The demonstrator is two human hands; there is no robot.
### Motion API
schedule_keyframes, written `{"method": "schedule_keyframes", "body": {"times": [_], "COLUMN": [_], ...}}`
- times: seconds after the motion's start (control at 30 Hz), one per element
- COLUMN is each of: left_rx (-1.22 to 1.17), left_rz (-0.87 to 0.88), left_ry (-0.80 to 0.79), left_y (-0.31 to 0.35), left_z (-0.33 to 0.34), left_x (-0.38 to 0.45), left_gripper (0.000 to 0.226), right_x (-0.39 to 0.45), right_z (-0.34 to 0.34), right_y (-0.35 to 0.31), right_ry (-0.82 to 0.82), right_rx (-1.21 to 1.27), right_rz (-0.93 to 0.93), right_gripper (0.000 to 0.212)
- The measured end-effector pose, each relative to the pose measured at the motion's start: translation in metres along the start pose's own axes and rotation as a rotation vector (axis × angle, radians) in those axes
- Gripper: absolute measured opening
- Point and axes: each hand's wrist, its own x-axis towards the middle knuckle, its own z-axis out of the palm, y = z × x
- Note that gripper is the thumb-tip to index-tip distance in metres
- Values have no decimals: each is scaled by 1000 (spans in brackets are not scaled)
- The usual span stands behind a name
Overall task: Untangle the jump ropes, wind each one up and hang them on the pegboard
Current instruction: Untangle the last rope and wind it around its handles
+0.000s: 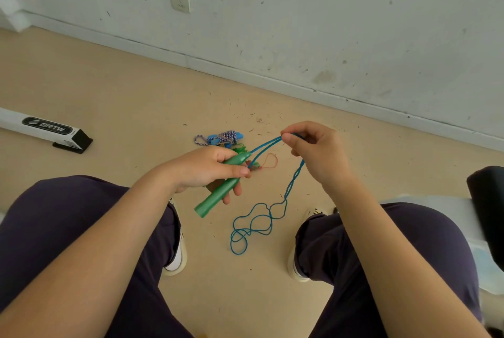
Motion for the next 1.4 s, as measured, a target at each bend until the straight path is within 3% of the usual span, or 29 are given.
{"method": "schedule_keyframes", "body": {"times": [0.27,0.57,0.67,0.77,0.87,1.0,1.2,1.4], "left_rx": [-57,-24,-6,13,42,53,-36,-40], "left_rz": [79,53,65,61,60,41,74,99], "left_ry": [0,-42,-54,-70,-90,-85,-86,-87], "left_y": [2,1,1,1,2,2,4,3], "left_z": [8,6,6,7,8,7,11,10], "left_x": [0,1,0,1,0,-1,-2,0], "left_gripper": [14,16,9,19,27,25,20,23], "right_x": [-8,-9,-8,-5,-5,-4,-9,-8], "right_z": [11,4,4,4,5,1,9,10], "right_y": [1,-10,-9,-4,-4,-2,-5,-4], "right_ry": [-404,-406,-403,-417,-400,-392,-525,-455], "right_rx": [0,143,49,-139,-175,-158,-36,5], "right_rz": [65,3,7,12,8,18,27,-55], "right_gripper": [10,12,11,8,9,9,12,14]}}
